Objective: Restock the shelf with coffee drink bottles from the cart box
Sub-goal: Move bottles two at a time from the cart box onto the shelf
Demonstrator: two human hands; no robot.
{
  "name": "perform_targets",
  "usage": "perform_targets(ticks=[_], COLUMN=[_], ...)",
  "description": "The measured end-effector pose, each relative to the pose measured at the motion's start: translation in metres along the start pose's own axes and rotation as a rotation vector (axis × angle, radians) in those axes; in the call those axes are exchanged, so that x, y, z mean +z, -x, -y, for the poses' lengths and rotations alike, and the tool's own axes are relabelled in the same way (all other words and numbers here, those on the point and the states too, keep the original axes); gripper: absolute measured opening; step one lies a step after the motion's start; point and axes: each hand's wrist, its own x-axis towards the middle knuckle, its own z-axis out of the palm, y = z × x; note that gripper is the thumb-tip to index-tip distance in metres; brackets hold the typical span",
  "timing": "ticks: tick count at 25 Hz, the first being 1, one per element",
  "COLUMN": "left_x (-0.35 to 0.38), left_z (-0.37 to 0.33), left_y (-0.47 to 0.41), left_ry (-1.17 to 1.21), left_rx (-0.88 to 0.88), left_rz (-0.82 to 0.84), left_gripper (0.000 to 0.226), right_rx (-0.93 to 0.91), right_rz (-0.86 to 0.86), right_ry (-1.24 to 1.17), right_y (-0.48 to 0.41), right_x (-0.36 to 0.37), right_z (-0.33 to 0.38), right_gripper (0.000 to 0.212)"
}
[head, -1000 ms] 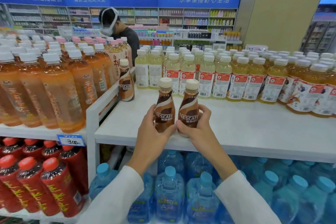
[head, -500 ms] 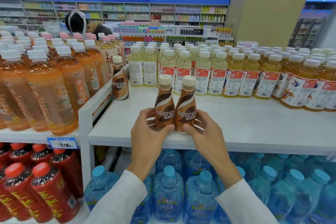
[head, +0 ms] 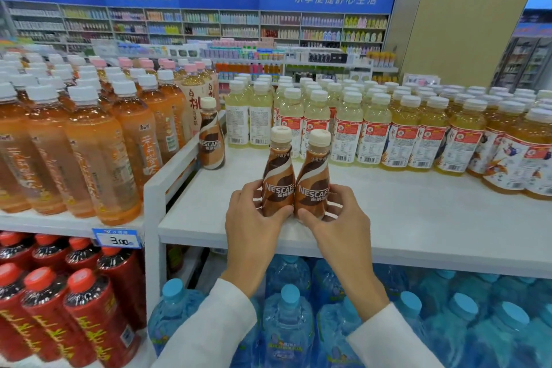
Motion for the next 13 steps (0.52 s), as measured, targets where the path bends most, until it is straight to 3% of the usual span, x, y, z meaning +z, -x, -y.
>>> perform_targets(ticks=[4, 13], left_x=[0.000, 0.006], left_z=[0.009, 0.010], left_y=[-0.040, -0.106], left_ry=[-0.084, 0.002], left_rx=[-0.097, -0.340], left_rz=[-0.016, -0.144], left_gripper=[0.064, 0.050], right_rx=[0.022, 0.040], right_rz=[0.041, 0.097], right_ry=[0.019, -0.012], right_y=[-0.029, -0.093], right_x=[0.034, 0.102], right_z=[0.009, 0.010], right_gripper=[0.054, 0.050])
